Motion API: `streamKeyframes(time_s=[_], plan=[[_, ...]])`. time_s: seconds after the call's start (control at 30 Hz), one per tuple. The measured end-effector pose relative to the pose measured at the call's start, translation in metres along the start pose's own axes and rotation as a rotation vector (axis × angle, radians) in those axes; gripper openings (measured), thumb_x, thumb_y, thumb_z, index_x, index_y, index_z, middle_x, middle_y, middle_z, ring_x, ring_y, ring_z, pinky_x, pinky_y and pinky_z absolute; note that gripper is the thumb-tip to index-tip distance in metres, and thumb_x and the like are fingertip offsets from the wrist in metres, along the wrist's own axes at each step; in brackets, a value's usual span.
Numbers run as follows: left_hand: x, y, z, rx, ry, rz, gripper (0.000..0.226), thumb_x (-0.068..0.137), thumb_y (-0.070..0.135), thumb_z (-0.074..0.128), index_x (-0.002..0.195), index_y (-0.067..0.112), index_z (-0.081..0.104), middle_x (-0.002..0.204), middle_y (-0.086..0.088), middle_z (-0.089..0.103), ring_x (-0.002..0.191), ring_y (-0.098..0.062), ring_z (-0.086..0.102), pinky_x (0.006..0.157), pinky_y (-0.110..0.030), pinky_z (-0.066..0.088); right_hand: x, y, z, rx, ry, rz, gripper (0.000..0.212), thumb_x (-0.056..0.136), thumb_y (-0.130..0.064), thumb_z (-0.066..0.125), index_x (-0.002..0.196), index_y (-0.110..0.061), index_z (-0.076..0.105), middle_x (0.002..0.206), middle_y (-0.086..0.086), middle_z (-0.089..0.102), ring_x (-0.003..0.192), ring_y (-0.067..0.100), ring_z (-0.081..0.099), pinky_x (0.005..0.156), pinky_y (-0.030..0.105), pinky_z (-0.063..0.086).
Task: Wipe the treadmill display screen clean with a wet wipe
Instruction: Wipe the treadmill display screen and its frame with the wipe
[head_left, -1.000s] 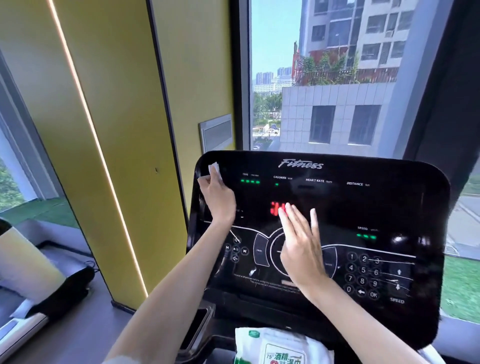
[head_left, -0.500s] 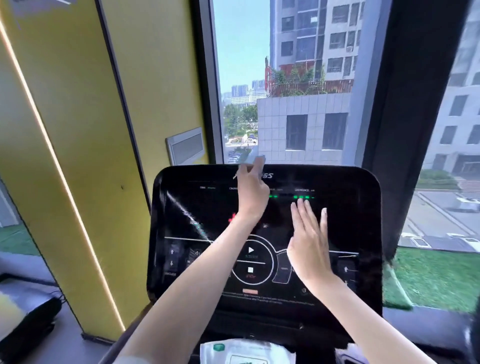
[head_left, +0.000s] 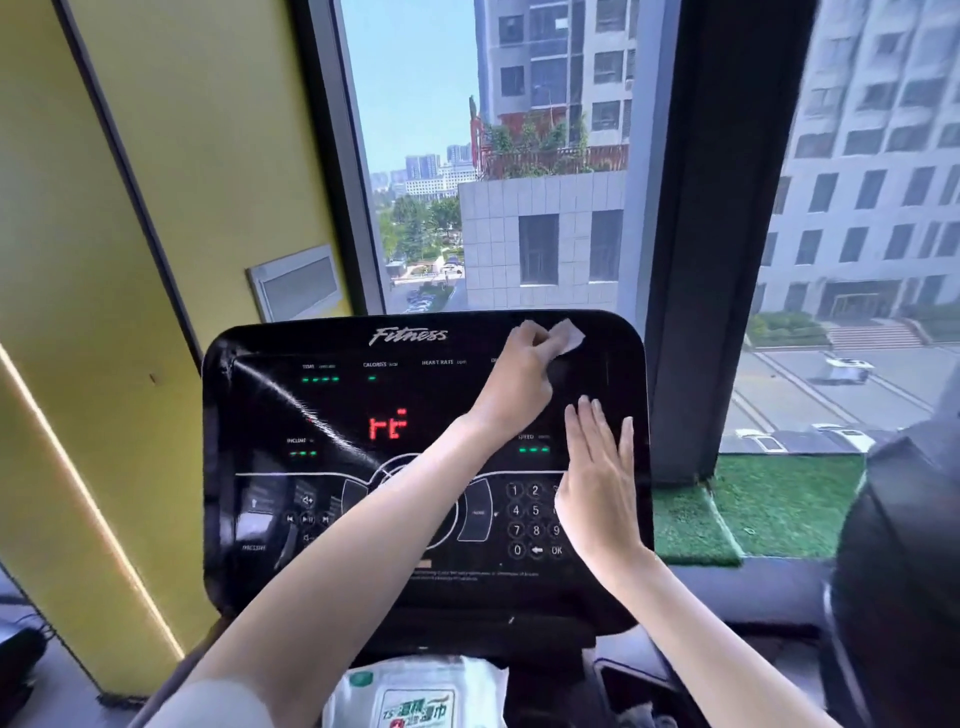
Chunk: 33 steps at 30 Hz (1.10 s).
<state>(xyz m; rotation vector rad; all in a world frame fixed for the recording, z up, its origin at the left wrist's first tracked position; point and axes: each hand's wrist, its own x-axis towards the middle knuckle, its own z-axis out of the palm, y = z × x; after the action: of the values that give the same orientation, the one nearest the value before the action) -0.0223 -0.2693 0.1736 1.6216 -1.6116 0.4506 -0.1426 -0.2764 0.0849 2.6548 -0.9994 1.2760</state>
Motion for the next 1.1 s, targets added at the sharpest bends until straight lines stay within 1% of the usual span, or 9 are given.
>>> streamKeyframes(time_s=[0.2, 0.3, 0.57, 0.67, 0.77, 0.87, 0.97, 1.03, 1.1], plan=[[-0.021, 0.002, 0.012, 0.103, -0.109, 0.101, 0.057, 0.071, -0.024, 0.046, 0.119, 0.003, 0.060, 0.094, -0.015, 0.048, 0.085, -0.026, 0.044, 0.074, -0.033, 0.046, -0.030, 0.014, 0.006, 0.027, -0.018, 0.055, 0.076, 0.062, 0.017, 0.059, 0.135, 0.005, 0.041, 0.145, 0.021, 0.036, 0.138, 0.028, 0.028, 0.114, 0.045, 0.012], [-0.033, 0.005, 0.018, 0.132, -0.172, 0.134, 0.059, 0.067, -0.024, 0.045, 0.117, 0.004, 0.059, 0.095, -0.014, 0.047, 0.087, -0.026, 0.043, 0.067, -0.041, 0.050, -0.050, 0.017, 0.012, 0.040, -0.038, 0.080, 0.078, 0.063, 0.016, 0.058, 0.137, 0.005, 0.038, 0.148, 0.022, 0.030, 0.140, 0.029, 0.023, 0.115, 0.041, 0.010], [-0.093, 0.011, 0.041, 0.205, -0.388, 0.334, 0.054, 0.061, -0.018, 0.048, 0.112, -0.001, 0.059, 0.092, -0.017, 0.051, 0.083, -0.024, 0.037, 0.056, -0.030, 0.040, -0.101, 0.024, 0.022, 0.063, -0.053, 0.137, 0.071, 0.067, 0.018, 0.047, 0.136, 0.006, 0.038, 0.147, 0.023, 0.030, 0.140, 0.029, 0.020, 0.116, 0.039, 0.010], [-0.127, 0.008, 0.046, 0.254, -0.539, 0.532, 0.053, 0.059, -0.014, 0.059, 0.110, 0.000, 0.059, 0.094, -0.016, 0.053, 0.086, -0.023, 0.037, 0.056, -0.030, 0.048, -0.123, 0.031, 0.017, 0.093, -0.042, 0.068, 0.052, 0.076, 0.011, 0.034, 0.124, 0.005, 0.053, 0.139, 0.017, 0.045, 0.134, 0.025, 0.033, 0.113, 0.039, 0.023], [-0.120, 0.003, 0.038, 0.344, -0.575, 0.670, 0.056, 0.060, -0.010, 0.062, 0.115, 0.005, 0.057, 0.095, -0.011, 0.053, 0.086, -0.021, 0.040, 0.060, -0.031, 0.048, -0.138, 0.043, 0.010, 0.077, -0.016, -0.041, 0.038, 0.071, 0.013, 0.053, 0.105, 0.002, 0.065, 0.123, 0.017, 0.059, 0.124, 0.027, 0.042, 0.104, 0.046, 0.039], [-0.090, 0.004, 0.034, 0.253, -0.391, 0.375, 0.059, 0.056, -0.021, 0.053, 0.111, 0.000, 0.058, 0.094, -0.016, 0.051, 0.085, -0.022, 0.035, 0.054, -0.036, 0.048, -0.142, 0.045, 0.005, 0.063, -0.023, 0.057, 0.052, 0.055, 0.018, 0.066, 0.105, 0.003, 0.065, 0.121, 0.020, 0.059, 0.123, 0.027, 0.037, 0.100, 0.047, 0.042], [-0.099, 0.011, 0.048, 0.156, -0.268, 0.114, 0.063, 0.061, -0.022, 0.047, 0.118, 0.002, 0.055, 0.100, -0.009, 0.039, 0.088, -0.022, 0.033, 0.053, -0.042, 0.050, -0.146, 0.044, 0.006, 0.027, -0.034, 0.070, 0.045, 0.060, 0.014, 0.063, 0.103, 0.002, 0.066, 0.122, 0.020, 0.058, 0.124, 0.028, 0.041, 0.106, 0.044, 0.035], [-0.128, 0.015, 0.059, 0.193, -0.434, 0.326, 0.062, 0.060, -0.018, 0.052, 0.119, 0.003, 0.054, 0.101, -0.007, 0.040, 0.089, -0.024, 0.035, 0.056, -0.041, 0.052, -0.148, 0.044, 0.007, 0.015, -0.042, 0.076, 0.034, 0.071, 0.002, 0.049, 0.099, 0.001, 0.068, 0.123, 0.018, 0.059, 0.121, 0.031, 0.049, 0.110, 0.042, 0.028], [-0.149, 0.013, 0.057, 0.256, -0.595, 0.600, 0.059, 0.059, -0.013, 0.058, 0.116, 0.002, 0.056, 0.098, -0.012, 0.050, 0.089, -0.023, 0.037, 0.060, -0.037, 0.054, -0.151, 0.044, 0.007, 0.016, -0.056, 0.095, 0.039, 0.075, -0.006, 0.034, 0.092, -0.001, 0.069, 0.121, 0.017, 0.061, 0.116, 0.032, 0.055, 0.108, 0.043, 0.028]])
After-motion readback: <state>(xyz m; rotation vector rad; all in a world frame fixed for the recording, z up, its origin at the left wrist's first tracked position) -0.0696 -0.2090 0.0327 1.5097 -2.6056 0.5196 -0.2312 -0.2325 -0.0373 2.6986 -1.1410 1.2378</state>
